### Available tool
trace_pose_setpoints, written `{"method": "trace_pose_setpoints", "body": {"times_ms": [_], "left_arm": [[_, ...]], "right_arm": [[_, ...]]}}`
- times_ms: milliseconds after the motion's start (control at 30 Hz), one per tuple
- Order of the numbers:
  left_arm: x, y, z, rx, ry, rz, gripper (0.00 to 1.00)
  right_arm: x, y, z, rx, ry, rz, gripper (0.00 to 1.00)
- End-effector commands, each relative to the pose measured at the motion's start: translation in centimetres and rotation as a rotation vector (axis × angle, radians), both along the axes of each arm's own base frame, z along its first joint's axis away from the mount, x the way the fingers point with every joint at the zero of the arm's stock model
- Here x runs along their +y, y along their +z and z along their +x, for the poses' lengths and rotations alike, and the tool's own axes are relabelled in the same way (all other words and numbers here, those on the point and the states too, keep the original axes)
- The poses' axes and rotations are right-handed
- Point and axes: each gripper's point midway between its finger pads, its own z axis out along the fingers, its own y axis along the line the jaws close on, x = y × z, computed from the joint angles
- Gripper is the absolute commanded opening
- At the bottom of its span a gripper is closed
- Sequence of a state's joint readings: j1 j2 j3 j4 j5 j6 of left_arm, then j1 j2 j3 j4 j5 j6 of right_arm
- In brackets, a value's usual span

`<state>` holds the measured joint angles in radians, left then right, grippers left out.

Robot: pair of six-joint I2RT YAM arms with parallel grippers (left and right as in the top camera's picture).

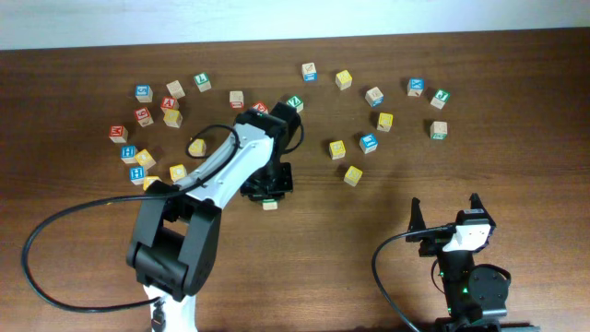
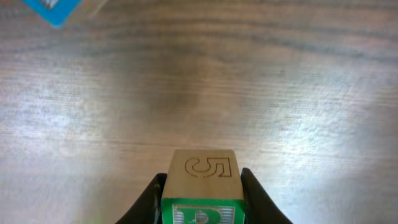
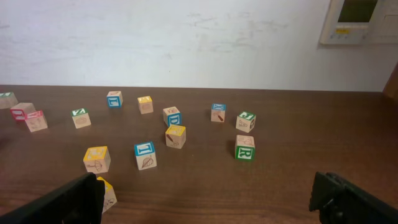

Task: Spell out RSS

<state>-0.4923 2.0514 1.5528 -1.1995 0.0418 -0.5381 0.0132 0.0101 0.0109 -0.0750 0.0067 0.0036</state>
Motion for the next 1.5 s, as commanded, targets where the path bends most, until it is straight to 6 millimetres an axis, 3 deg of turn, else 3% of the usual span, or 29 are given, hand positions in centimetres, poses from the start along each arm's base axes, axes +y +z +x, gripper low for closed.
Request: {"method": "trace_pose_setpoints", "body": {"times_ms": [0, 67, 167, 333, 867, 1167, 1467], "left_arm": [[0.7, 0.0, -1.8, 0.071, -0.013, 0.029, 0.22], [1.3, -1.0, -2.9, 0.103, -0.013, 0.049, 0.19], [1.3, -2.7, -2.9, 0.081, -0.012, 0.037, 0.21], [1.3, -2.8, -2.8, 0.076, -0.012, 0.035, 0.3], [1.5, -2.9, -1.9, 0.043, 0.049, 0.044, 0.24], [2.3, -3.0, -1.1, 0.032, 0.088, 0.037, 0.26], [1.5, -3.0, -1.6, 0.057, 0.019, -0.012, 0.28]], "right_arm": [[-0.2, -0.3, 0.0, 0.006, -0.011, 0.004, 0.98], [-0.2, -0.3, 0.0, 0.006, -0.011, 0.003, 0.98], [-0.2, -0.3, 0.0, 0.006, -0.011, 0.004, 0.98], [-0.2, -0.3, 0.0, 0.006, -0.011, 0.004, 0.98], [-0.2, -0.3, 0.0, 0.006, -0.011, 0.004, 0.98], [-0.2, -0.3, 0.0, 0.006, -0.011, 0.003, 0.98], [-0.2, -0.3, 0.0, 0.006, -0.011, 0.003, 0.98]]}}
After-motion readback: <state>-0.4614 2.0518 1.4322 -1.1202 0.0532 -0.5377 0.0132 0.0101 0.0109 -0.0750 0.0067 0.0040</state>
